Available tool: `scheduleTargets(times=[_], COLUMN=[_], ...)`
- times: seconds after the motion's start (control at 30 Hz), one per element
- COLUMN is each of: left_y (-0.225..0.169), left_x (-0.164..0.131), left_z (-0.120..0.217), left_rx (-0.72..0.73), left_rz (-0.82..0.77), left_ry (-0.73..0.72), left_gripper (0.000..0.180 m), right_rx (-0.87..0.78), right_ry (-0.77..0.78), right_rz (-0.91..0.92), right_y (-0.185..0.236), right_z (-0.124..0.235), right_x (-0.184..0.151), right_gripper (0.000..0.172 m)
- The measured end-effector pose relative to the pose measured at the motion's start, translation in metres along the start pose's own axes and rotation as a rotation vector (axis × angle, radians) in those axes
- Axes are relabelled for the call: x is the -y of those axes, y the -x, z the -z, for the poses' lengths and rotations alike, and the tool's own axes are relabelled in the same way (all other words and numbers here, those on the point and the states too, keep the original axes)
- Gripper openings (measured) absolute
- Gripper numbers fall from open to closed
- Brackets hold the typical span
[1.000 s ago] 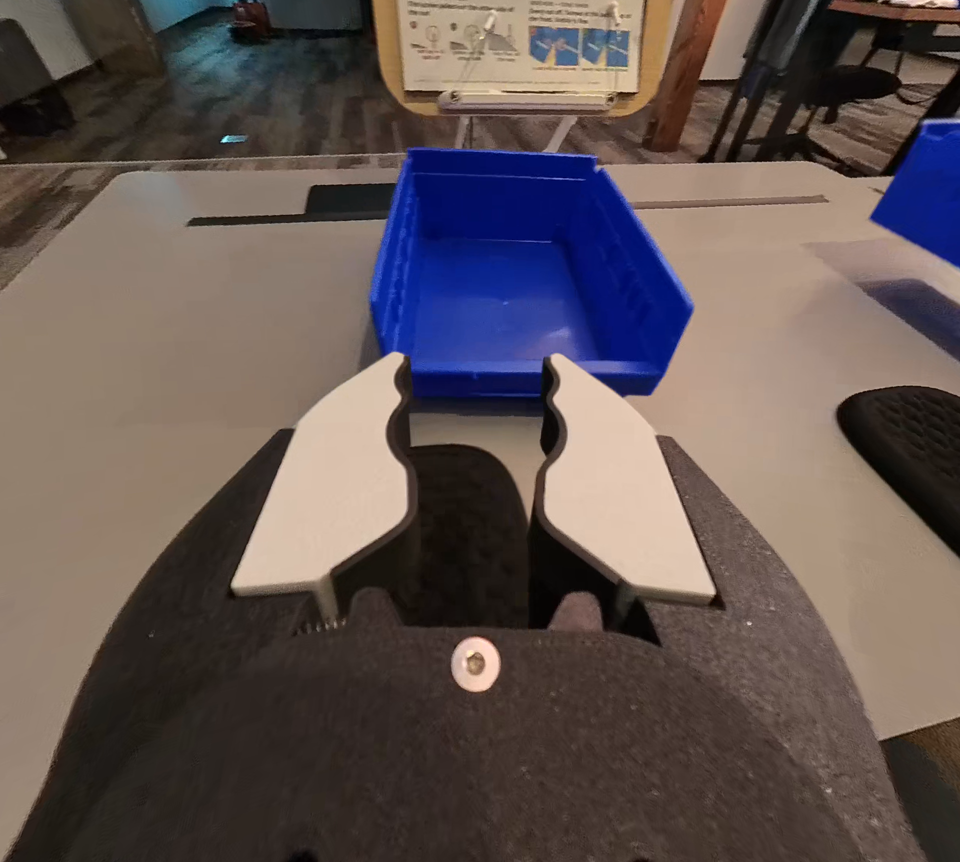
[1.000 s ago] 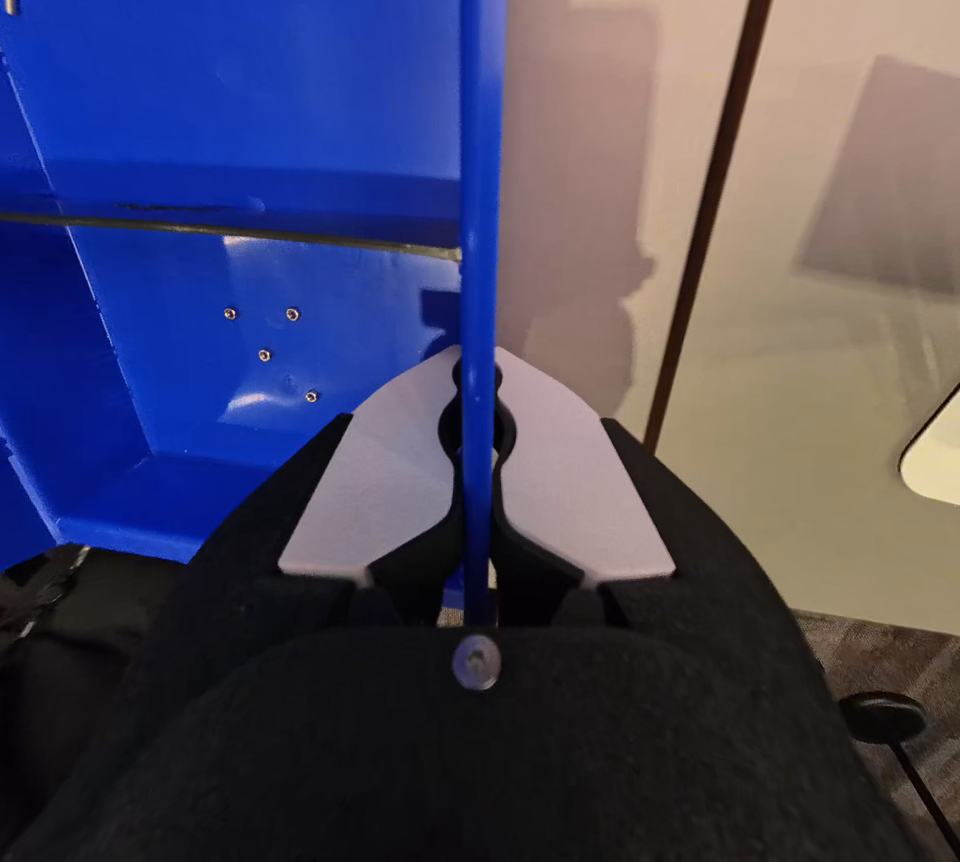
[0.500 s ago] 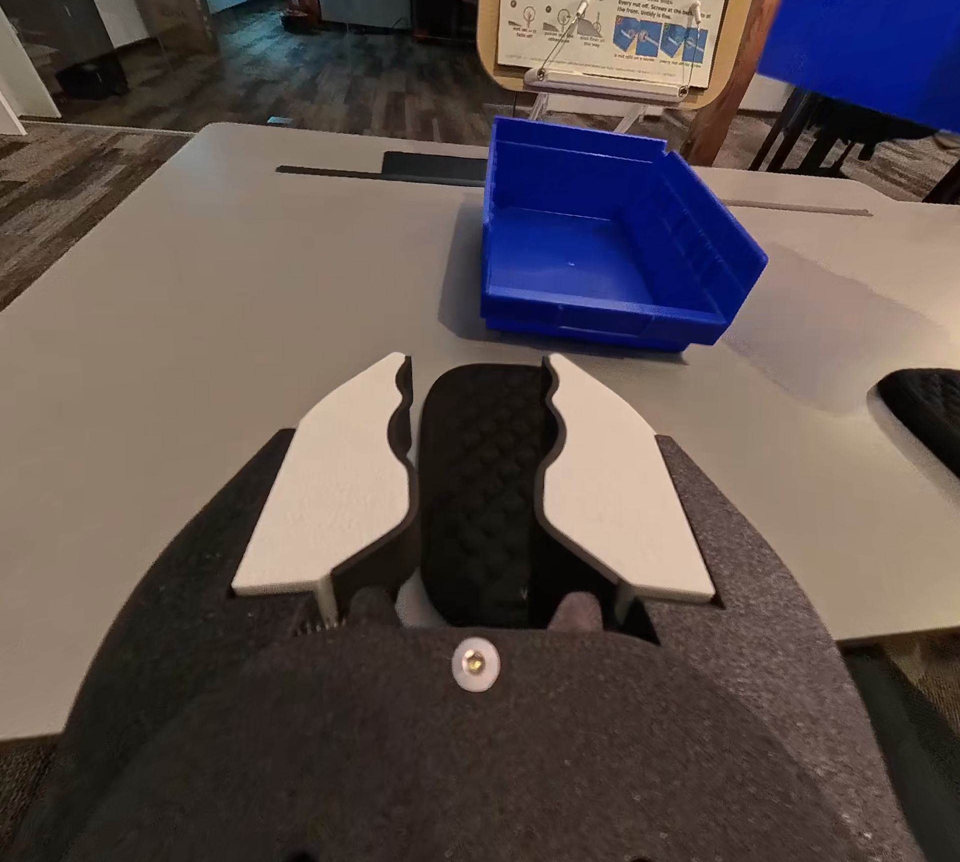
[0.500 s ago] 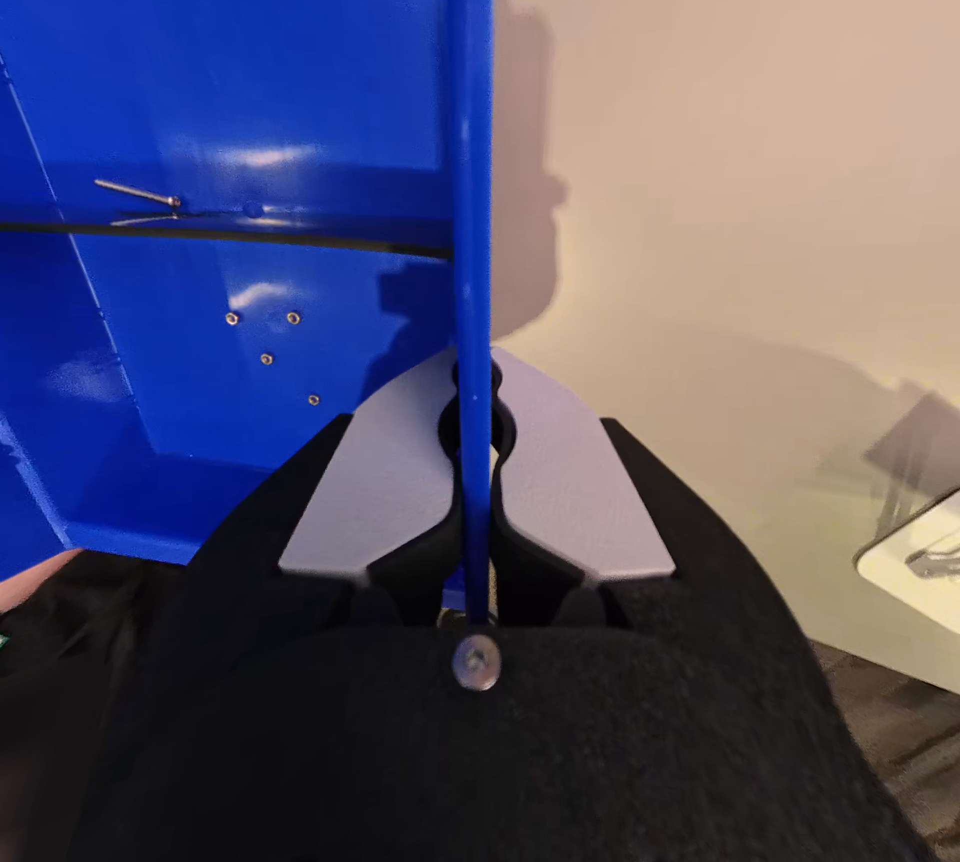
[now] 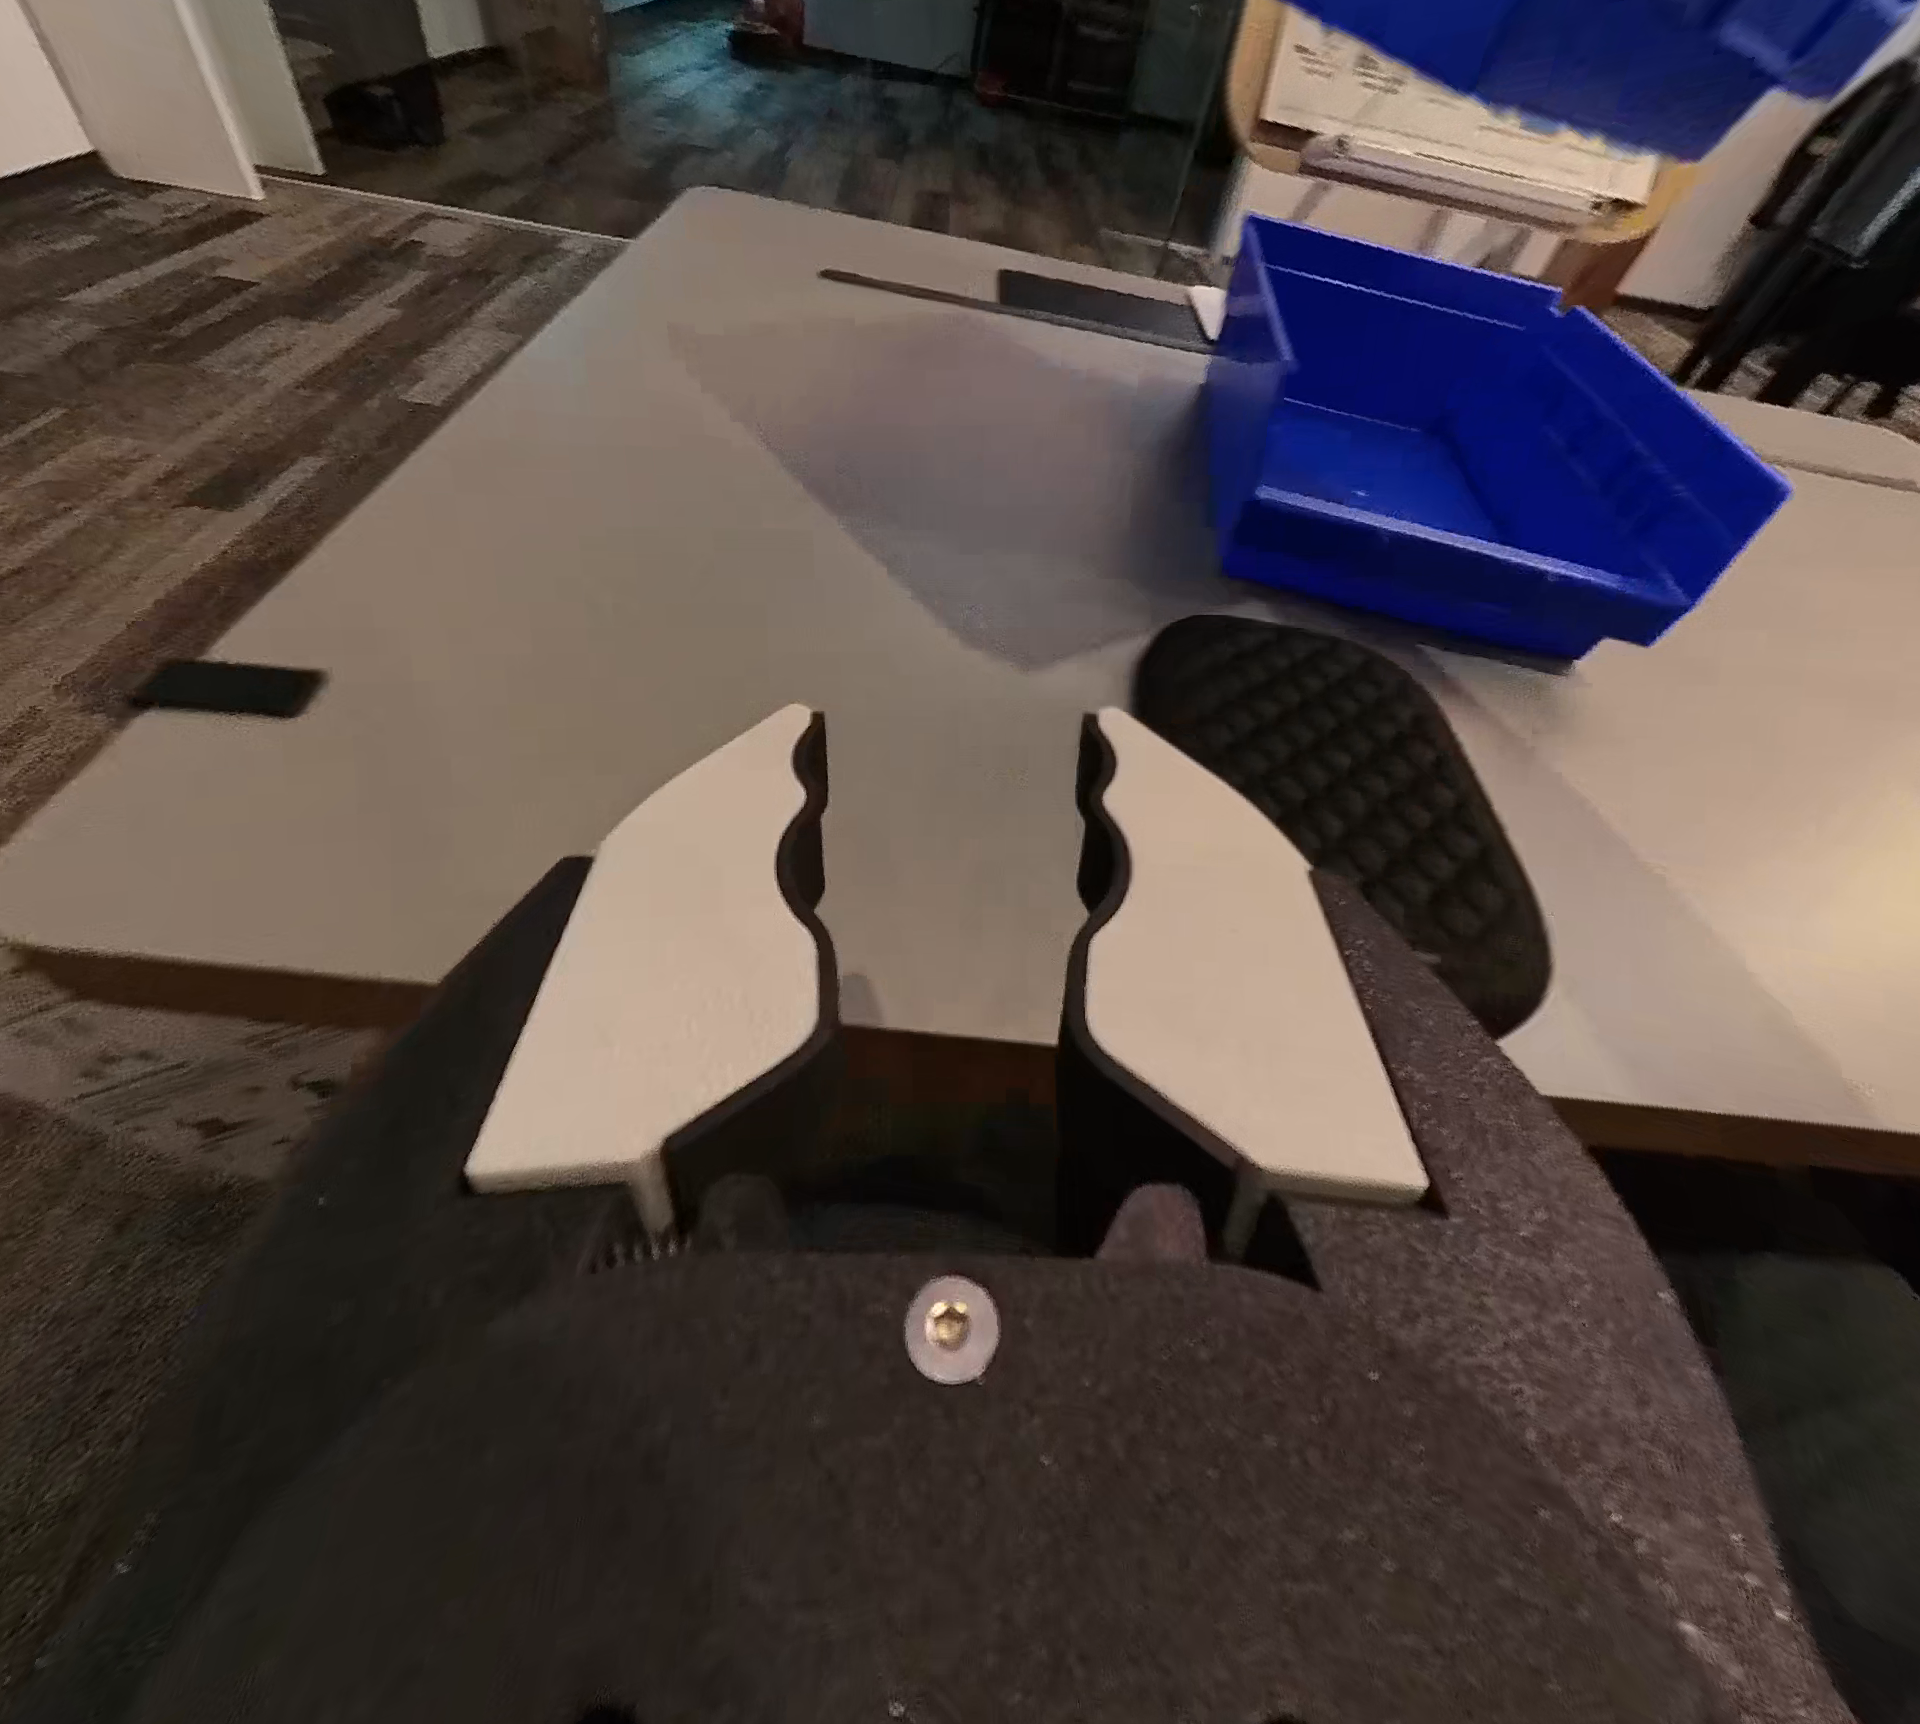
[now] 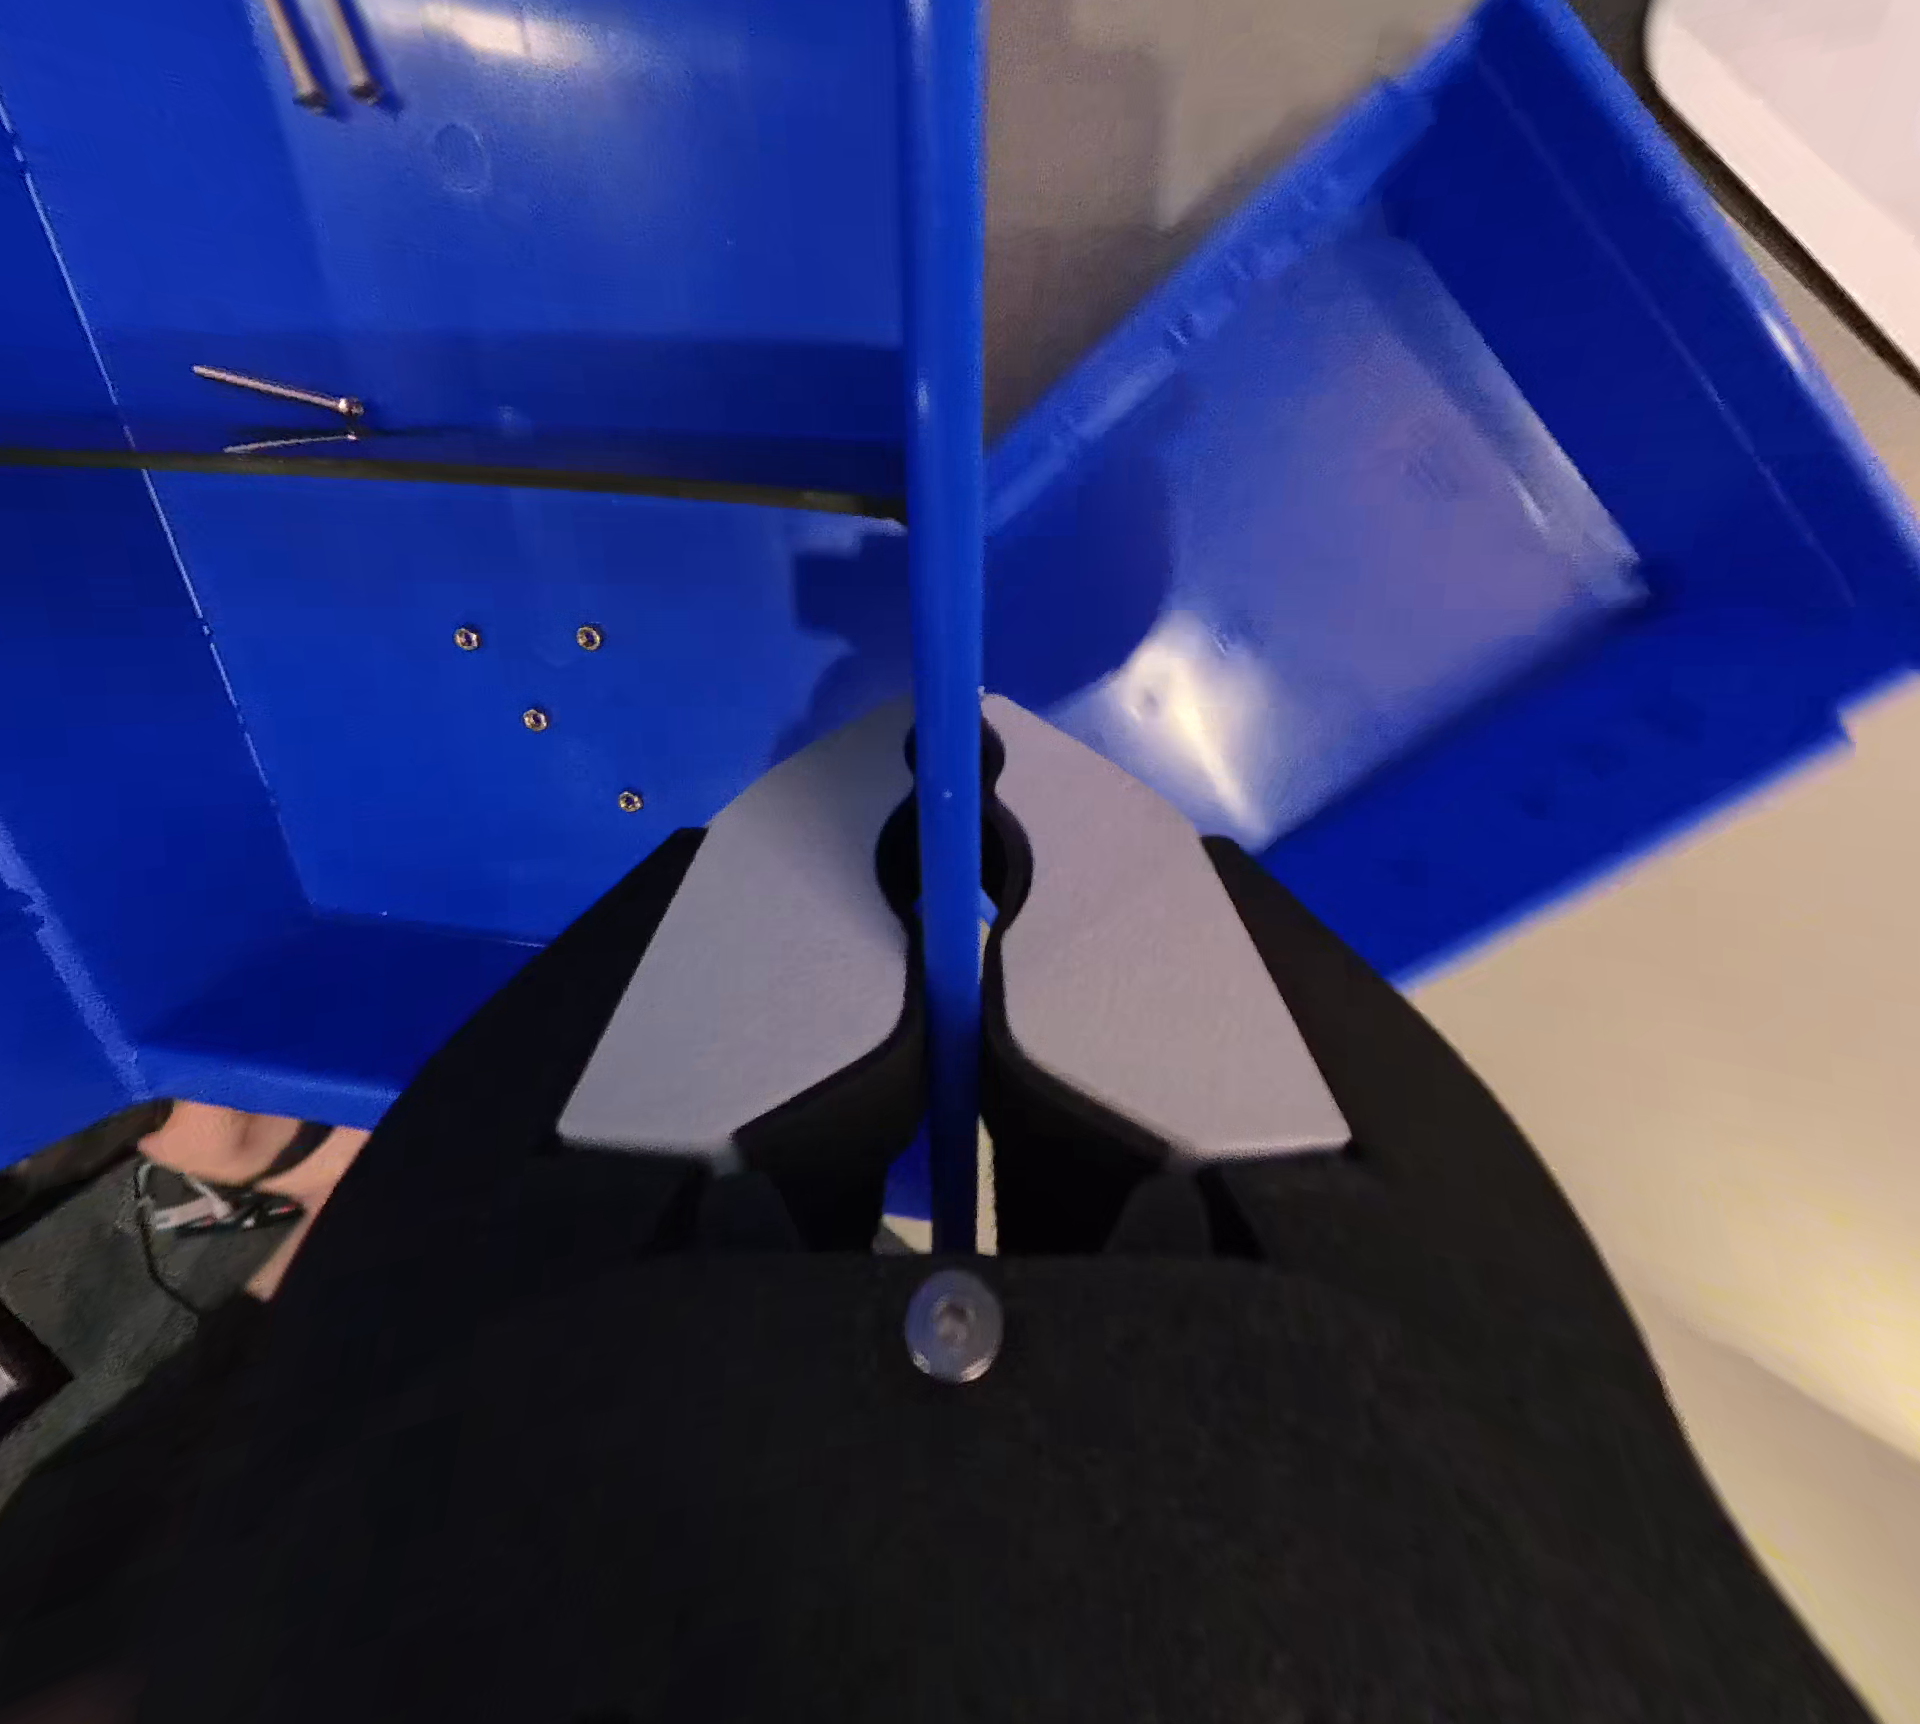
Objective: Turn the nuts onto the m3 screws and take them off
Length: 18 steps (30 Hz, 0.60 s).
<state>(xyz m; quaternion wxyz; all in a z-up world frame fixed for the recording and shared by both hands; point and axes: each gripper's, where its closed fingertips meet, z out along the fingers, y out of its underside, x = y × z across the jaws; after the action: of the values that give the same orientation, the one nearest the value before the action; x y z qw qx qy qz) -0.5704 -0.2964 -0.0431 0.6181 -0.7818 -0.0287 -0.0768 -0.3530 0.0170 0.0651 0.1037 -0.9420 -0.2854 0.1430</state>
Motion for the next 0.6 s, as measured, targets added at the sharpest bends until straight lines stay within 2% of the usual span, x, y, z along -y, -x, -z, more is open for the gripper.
scheduleTargets(times=[0.1, 0.23, 0.4, 0.6], left_y=[0.028, 0.063, 0.097, 0.118], left_x=[-0.003, -0.010, -0.019, -0.025], left_z=[0.012, 0.026, 0.039, 0.042], left_rx=[0.043, 0.106, 0.165, 0.216], left_rz=[0.028, 0.061, 0.106, 0.111], left_ry=[-0.009, -0.011, -0.015, -0.015], left_gripper=[0.047, 0.047, 0.048, 0.044], right_rx=[0.000, 0.027, 0.022, -0.006], right_ry=[-0.018, -0.001, 0.041, 0.078], right_rz=[0.022, 0.031, 0.048, 0.050], right_y=[0.036, 0.073, 0.095, 0.103], right_z=[-0.043, -0.103, -0.164, -0.211], right_x=[0.034, 0.059, 0.069, 0.066], right_gripper=[0.004, 0.004, 0.004, 0.004])
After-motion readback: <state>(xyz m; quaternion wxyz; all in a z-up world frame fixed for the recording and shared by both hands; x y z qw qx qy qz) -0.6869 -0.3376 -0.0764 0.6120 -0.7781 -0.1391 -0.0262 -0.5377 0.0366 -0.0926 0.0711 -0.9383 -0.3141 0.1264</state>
